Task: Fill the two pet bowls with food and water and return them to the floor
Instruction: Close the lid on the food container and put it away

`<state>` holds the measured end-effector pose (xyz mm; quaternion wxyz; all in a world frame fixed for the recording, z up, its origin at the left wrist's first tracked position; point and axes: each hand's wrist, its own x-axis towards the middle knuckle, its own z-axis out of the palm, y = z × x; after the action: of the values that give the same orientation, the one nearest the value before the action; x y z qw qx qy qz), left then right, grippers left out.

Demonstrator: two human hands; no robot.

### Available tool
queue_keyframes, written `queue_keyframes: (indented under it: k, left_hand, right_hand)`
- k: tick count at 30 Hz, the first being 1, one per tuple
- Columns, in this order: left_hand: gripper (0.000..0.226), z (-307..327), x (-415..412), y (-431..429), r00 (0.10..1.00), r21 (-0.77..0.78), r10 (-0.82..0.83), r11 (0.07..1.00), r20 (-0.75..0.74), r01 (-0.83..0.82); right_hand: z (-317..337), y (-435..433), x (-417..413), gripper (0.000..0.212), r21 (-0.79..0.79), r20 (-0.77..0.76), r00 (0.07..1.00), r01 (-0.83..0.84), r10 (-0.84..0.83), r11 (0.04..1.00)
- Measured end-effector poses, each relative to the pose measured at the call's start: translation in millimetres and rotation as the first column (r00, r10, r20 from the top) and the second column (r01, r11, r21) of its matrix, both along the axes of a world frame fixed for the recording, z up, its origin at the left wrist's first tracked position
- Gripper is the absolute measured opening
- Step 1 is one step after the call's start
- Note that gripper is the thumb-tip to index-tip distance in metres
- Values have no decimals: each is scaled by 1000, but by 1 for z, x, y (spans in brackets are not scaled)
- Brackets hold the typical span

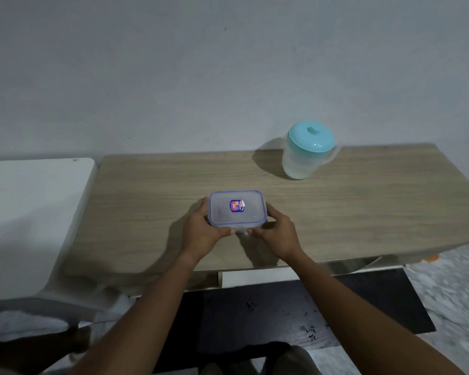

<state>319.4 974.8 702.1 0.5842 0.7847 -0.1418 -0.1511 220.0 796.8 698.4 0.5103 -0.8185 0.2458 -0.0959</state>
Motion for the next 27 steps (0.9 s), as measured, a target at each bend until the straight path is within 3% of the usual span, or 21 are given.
queue_keyframes:
  k: [11, 17, 27]
  left_hand:
    - [82, -5, -36, -21, 999, 0, 46, 999, -5, -46]
    - [92, -5, -75, -28, 988, 47, 136, 989, 71, -139]
    - [99, 8, -163, -11, 995, -16, 90, 996, 51, -89]
  right_hand:
    - [-6, -30, -31, 72, 201, 12, 999, -38, 36, 979]
    - [-15, -41, -65, 67, 306, 72, 996, -73, 53, 949]
    - [-4, -26, -150, 63, 304, 118, 992, -68, 34, 950]
